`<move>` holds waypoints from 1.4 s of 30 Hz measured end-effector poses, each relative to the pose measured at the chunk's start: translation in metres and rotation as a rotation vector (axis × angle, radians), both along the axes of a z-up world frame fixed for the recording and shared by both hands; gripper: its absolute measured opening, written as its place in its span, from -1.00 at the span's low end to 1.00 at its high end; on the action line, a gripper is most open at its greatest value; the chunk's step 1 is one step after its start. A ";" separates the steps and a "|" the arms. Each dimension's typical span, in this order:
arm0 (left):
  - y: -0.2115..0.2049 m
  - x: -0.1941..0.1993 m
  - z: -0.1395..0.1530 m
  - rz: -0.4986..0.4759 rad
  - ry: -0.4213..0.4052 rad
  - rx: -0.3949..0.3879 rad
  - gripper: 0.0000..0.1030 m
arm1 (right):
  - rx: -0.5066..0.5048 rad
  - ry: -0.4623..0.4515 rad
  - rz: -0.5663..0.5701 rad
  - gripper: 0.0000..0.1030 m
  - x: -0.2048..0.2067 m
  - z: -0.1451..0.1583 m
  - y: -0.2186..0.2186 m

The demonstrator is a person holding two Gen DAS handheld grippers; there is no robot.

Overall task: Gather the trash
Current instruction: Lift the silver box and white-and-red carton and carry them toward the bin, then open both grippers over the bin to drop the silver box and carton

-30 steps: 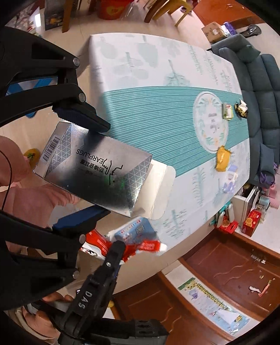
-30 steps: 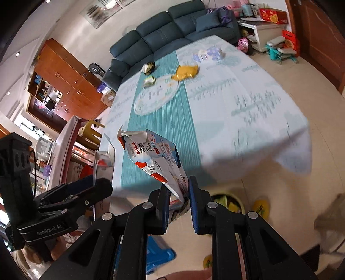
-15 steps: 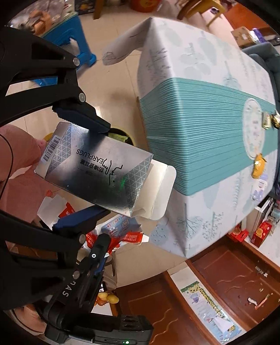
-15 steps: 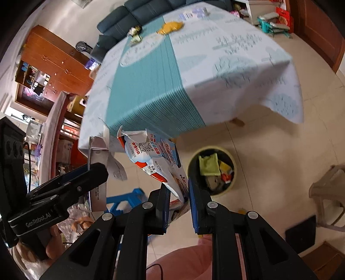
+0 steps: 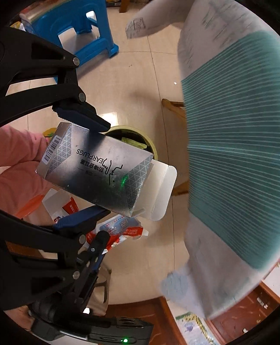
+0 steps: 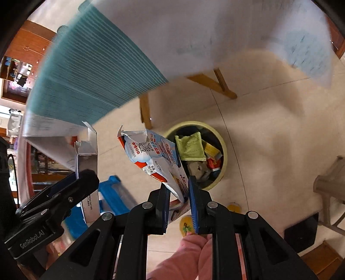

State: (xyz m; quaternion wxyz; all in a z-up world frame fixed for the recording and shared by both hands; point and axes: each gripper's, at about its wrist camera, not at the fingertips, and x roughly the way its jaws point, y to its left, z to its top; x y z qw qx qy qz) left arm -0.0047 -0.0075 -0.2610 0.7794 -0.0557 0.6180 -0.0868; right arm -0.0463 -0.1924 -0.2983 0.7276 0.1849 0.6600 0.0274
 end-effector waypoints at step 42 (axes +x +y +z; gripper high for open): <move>0.035 -0.006 0.029 0.051 -0.048 0.144 0.68 | -0.066 -0.049 -0.029 0.40 0.014 0.033 0.013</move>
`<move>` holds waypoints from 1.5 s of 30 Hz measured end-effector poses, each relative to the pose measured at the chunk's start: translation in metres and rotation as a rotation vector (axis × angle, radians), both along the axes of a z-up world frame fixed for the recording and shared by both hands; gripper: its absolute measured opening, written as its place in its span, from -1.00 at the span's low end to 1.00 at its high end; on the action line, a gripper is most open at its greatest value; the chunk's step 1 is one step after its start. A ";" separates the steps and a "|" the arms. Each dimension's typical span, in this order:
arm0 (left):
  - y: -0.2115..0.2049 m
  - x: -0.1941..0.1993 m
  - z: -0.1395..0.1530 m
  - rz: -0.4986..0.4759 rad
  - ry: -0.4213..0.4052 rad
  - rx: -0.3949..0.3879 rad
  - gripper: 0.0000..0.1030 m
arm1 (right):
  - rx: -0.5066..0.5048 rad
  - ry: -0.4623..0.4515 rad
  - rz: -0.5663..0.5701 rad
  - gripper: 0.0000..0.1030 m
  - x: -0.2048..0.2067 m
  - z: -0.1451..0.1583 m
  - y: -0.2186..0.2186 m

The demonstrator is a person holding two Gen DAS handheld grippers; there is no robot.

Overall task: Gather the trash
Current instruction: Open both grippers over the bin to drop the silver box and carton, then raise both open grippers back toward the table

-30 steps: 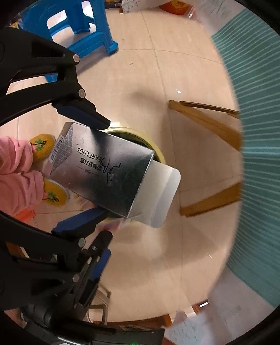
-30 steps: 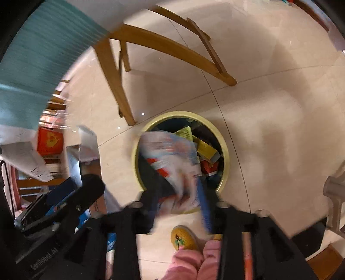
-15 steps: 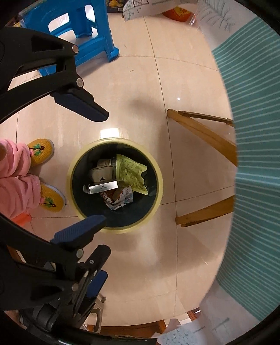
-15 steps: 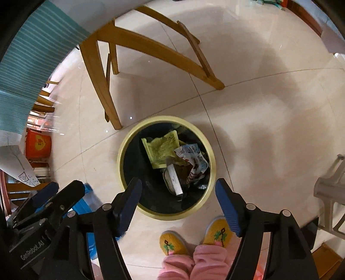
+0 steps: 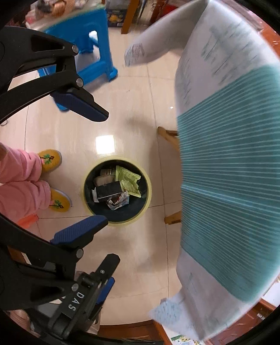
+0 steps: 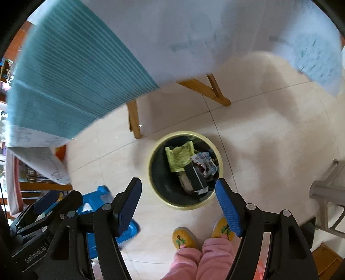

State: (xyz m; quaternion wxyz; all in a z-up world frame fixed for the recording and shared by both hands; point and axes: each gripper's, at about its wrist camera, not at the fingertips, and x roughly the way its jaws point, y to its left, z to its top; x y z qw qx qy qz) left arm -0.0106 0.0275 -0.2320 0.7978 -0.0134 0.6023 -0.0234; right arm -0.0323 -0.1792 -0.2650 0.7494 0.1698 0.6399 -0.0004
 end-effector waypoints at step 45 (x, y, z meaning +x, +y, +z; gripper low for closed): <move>0.035 0.030 0.379 -0.072 -0.438 -0.115 0.67 | -0.153 -0.540 -0.057 0.40 0.005 0.431 -0.009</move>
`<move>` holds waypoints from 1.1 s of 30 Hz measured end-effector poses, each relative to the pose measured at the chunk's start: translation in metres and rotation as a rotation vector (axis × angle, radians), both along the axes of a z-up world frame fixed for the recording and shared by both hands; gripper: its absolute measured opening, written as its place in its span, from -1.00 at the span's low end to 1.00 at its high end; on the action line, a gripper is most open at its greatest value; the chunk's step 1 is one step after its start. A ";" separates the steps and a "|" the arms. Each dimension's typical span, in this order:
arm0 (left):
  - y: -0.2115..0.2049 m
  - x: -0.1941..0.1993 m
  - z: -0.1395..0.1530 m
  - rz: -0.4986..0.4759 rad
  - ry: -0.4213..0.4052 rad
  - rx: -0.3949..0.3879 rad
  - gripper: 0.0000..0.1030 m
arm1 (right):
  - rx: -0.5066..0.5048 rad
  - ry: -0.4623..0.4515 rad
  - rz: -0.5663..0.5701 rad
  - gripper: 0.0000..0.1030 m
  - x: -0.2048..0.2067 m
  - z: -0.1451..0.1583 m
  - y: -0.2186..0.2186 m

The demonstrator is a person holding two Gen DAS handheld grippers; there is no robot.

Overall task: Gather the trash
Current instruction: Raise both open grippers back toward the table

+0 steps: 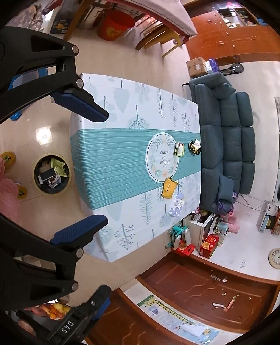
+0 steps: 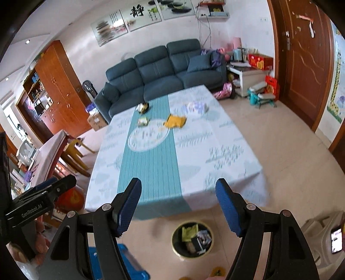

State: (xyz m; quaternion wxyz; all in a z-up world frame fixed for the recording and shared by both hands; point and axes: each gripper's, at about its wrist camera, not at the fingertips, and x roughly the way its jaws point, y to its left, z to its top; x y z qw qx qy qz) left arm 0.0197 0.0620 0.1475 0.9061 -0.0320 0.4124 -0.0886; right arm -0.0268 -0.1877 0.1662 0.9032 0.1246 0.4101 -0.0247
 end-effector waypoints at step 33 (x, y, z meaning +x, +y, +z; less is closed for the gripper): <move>-0.145 0.422 -0.155 0.382 0.421 -0.033 0.68 | -0.107 0.257 0.471 0.49 0.511 -0.194 -0.162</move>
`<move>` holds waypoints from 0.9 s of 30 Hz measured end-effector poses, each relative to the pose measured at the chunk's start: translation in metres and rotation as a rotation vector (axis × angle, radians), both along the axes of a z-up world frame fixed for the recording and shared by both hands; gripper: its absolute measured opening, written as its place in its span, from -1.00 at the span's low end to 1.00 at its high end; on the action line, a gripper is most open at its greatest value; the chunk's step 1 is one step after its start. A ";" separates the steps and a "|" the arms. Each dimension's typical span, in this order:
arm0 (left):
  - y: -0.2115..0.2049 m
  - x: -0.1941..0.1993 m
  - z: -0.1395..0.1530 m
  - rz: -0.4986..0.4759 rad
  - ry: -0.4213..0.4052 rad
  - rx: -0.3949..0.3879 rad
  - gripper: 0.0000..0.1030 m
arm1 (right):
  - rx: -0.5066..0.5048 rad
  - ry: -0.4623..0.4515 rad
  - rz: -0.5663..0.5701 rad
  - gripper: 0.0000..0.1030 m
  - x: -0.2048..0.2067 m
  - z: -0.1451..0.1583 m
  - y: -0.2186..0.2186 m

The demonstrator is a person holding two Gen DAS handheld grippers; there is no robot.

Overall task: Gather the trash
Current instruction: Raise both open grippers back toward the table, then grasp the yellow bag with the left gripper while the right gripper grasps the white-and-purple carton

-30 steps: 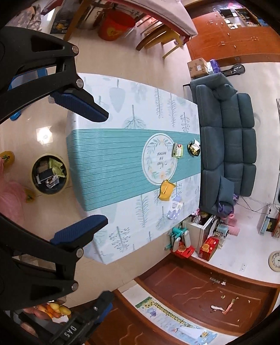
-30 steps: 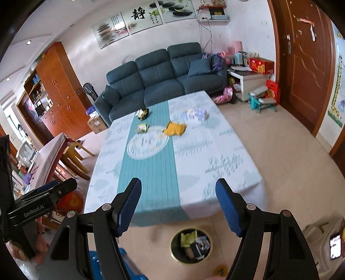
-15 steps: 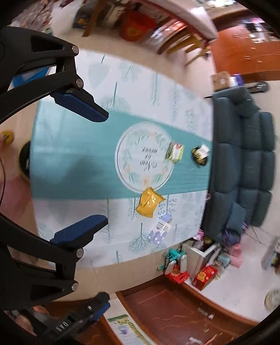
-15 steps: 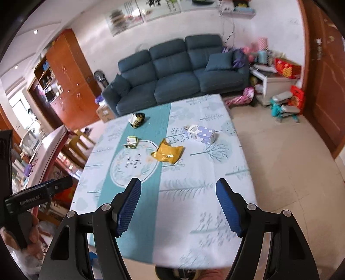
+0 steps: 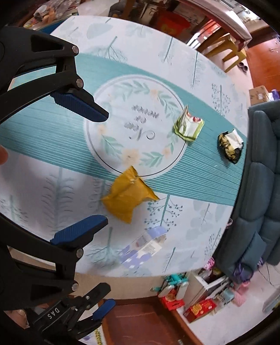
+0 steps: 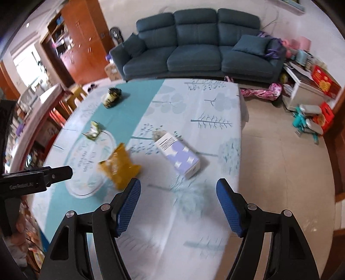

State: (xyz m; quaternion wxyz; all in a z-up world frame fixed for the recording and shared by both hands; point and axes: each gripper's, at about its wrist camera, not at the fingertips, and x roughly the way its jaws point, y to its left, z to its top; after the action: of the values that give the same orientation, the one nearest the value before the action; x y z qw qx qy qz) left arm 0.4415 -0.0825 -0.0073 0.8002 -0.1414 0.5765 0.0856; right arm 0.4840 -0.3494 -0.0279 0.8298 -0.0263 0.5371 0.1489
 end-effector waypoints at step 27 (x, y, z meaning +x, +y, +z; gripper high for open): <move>-0.010 0.075 -0.102 0.292 0.226 -0.067 0.65 | -0.045 0.134 0.184 -0.26 0.056 -0.096 0.058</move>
State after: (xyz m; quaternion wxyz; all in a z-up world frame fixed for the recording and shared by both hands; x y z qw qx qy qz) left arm 0.5166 -0.0925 -0.1093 0.7044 -0.2397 0.6385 0.1967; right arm 0.5398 -0.2918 -0.1237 0.7742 -0.0842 0.5898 0.2136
